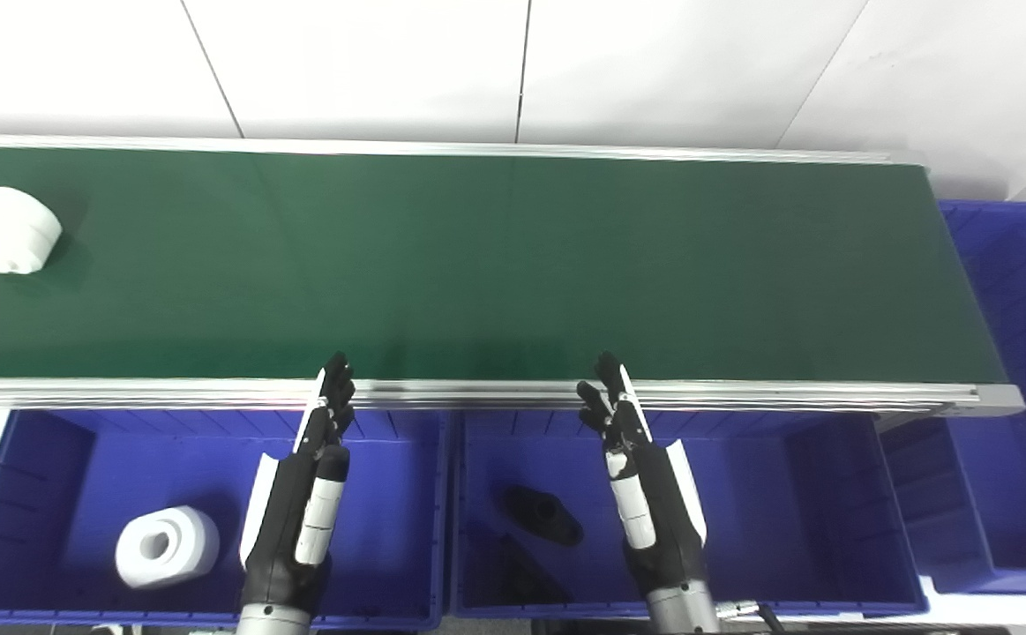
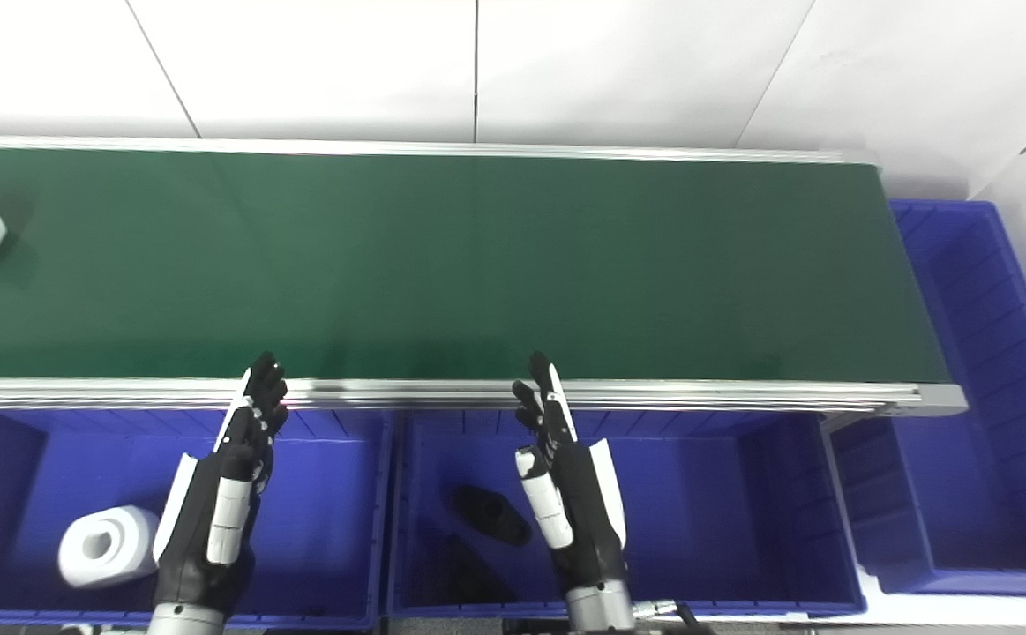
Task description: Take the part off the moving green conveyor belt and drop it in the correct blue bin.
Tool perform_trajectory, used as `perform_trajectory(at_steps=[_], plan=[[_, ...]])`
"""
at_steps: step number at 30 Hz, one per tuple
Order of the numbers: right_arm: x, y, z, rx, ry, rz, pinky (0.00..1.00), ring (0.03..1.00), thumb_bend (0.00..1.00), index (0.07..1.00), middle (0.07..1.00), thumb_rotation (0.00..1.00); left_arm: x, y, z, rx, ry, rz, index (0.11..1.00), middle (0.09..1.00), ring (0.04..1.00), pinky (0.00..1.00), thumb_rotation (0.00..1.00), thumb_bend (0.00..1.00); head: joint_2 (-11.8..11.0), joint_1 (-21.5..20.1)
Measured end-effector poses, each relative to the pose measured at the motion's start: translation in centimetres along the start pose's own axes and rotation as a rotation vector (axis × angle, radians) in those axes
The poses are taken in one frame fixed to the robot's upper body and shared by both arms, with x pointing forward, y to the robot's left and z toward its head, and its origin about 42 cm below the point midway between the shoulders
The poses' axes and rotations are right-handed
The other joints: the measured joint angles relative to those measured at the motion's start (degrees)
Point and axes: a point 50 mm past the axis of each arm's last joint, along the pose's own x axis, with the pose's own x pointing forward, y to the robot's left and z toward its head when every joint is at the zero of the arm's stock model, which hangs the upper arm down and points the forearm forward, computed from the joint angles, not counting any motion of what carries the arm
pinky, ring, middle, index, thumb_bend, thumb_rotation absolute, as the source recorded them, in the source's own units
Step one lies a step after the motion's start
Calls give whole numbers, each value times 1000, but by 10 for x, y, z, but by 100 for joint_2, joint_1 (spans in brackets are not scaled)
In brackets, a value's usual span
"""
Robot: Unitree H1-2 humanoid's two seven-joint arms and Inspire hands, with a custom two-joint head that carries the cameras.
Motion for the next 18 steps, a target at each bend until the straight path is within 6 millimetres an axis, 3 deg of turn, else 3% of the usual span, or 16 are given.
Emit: perform_trajectory(at_steps=[18], plan=[[0, 0, 1, 0, -3, 2, 932, 948, 796, 1000, 1000, 1000, -1, -1, 0, -3, 1, -2, 1000, 1000, 1000, 1000, 1000, 627, -281, 184]])
